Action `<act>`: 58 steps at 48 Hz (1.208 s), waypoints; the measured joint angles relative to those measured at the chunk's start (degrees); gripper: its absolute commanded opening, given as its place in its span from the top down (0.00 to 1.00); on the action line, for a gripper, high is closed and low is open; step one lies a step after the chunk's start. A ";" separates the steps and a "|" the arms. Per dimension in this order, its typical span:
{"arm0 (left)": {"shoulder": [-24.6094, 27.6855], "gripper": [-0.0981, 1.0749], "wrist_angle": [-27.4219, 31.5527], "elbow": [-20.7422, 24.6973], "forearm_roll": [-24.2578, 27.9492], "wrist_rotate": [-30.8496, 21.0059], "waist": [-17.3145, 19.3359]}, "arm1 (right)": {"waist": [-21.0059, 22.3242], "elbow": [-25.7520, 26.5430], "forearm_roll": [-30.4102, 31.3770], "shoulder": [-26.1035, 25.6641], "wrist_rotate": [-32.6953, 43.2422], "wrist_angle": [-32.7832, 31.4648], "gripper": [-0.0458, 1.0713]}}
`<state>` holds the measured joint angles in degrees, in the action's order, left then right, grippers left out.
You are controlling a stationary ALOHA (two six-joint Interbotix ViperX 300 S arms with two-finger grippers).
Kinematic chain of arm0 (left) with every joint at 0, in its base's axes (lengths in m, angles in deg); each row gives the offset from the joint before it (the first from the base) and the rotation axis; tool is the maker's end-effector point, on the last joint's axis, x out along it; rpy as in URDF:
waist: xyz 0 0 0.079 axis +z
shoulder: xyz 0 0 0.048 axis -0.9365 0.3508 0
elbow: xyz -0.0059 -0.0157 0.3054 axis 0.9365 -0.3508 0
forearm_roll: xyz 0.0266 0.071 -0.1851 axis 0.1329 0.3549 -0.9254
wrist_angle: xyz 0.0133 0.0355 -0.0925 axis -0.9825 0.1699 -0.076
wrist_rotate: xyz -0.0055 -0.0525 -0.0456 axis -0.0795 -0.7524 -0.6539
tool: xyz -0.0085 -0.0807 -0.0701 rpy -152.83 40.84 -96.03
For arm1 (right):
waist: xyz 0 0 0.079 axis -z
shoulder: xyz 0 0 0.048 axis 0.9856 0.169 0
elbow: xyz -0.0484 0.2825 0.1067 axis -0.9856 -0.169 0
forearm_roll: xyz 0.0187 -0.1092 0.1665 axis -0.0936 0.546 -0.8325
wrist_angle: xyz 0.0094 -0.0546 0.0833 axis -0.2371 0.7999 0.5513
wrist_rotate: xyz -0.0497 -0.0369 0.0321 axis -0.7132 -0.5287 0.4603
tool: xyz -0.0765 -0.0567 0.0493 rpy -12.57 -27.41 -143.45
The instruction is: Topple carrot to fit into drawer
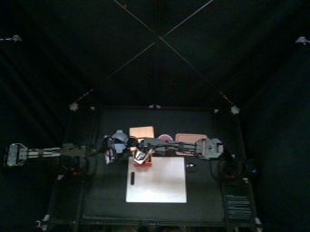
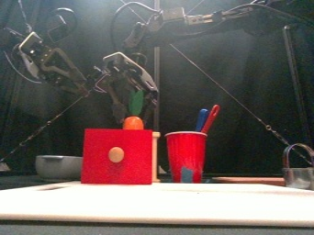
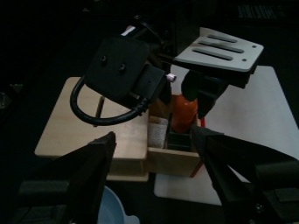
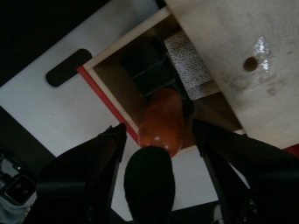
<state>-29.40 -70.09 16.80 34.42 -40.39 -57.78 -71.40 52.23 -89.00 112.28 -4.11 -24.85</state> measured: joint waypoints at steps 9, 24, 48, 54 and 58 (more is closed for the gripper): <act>0.00 0.06 0.00 0.09 0.00 0.00 0.18 | -0.44 1.49 1.05 -2.55 0.00 0.70 0.13; 0.00 0.06 0.00 1.05 -1.32 -0.18 0.18 | -3.08 -0.88 3.69 -8.35 -0.09 3.78 0.20; 0.09 0.06 0.00 2.29 -3.60 -0.18 0.70 | -6.15 -27.95 1.32 -24.96 3.69 19.25 0.56; 0.09 0.06 0.00 2.46 -5.01 -0.26 1.14 | -6.24 -33.49 0.79 -25.40 3.43 26.81 0.56; 0.35 0.06 0.00 2.46 -6.06 -0.26 1.41 | -5.98 -35.33 1.05 -25.40 2.90 31.03 0.56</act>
<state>-29.05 -70.09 19.26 28.35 -40.66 -56.37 -77.37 16.90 -87.95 86.88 -1.21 6.18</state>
